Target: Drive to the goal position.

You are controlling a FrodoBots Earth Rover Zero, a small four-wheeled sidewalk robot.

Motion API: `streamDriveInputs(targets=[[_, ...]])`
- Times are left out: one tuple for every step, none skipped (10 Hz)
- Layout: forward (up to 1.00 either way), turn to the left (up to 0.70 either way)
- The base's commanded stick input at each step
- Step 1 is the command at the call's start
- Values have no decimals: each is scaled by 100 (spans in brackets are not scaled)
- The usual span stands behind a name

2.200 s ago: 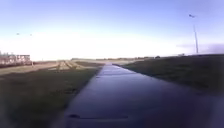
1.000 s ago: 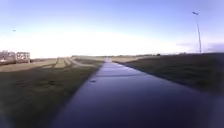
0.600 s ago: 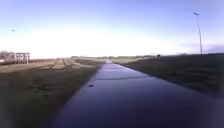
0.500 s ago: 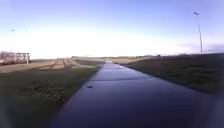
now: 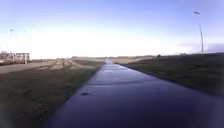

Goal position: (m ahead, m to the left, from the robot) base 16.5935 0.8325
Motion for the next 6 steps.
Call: streamDriveInputs(targets=[[100,9],[100,6],[100,4],[100,3],[100,3],[100,2]])
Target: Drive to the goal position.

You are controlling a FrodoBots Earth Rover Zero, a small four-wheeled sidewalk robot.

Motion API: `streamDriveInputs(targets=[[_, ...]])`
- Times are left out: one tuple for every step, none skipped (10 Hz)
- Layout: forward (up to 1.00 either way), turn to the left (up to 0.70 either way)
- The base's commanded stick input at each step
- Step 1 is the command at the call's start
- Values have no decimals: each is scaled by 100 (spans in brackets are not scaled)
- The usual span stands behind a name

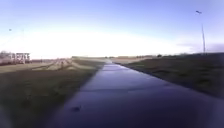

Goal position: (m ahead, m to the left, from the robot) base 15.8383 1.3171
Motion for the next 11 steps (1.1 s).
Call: streamDriveInputs(targets=[[100,2],[100,2],[100,1],[100,0],[100,0],[100,0],[100,0],[100,0],[100,0],[100,0],[100,0]])
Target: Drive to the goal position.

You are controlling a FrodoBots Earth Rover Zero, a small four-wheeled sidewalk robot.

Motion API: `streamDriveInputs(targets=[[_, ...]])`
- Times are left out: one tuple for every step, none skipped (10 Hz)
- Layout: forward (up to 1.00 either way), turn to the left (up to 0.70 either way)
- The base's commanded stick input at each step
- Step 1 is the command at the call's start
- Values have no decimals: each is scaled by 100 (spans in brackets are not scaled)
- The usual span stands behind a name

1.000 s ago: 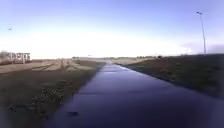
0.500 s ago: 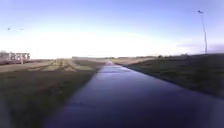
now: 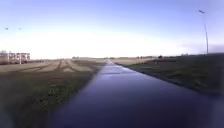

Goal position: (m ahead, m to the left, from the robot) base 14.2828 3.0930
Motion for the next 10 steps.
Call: streamDriveInputs(targets=[[100,0],[100,-3],[100,-37],[100,-38],[100,-34],[100,-27],[100,-9],[100,0],[100,0],[100,0]])
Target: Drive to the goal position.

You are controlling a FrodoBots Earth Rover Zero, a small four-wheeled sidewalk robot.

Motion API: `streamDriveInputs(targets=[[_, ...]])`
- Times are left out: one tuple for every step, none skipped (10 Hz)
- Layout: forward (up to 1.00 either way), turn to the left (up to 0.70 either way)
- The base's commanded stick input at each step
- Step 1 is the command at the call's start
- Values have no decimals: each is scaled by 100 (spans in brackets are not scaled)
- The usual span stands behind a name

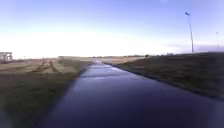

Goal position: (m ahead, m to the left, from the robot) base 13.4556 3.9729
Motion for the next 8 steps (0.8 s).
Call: streamDriveInputs(targets=[[100,0],[100,0],[100,0],[100,0],[100,0],[100,0],[100,1],[100,9]])
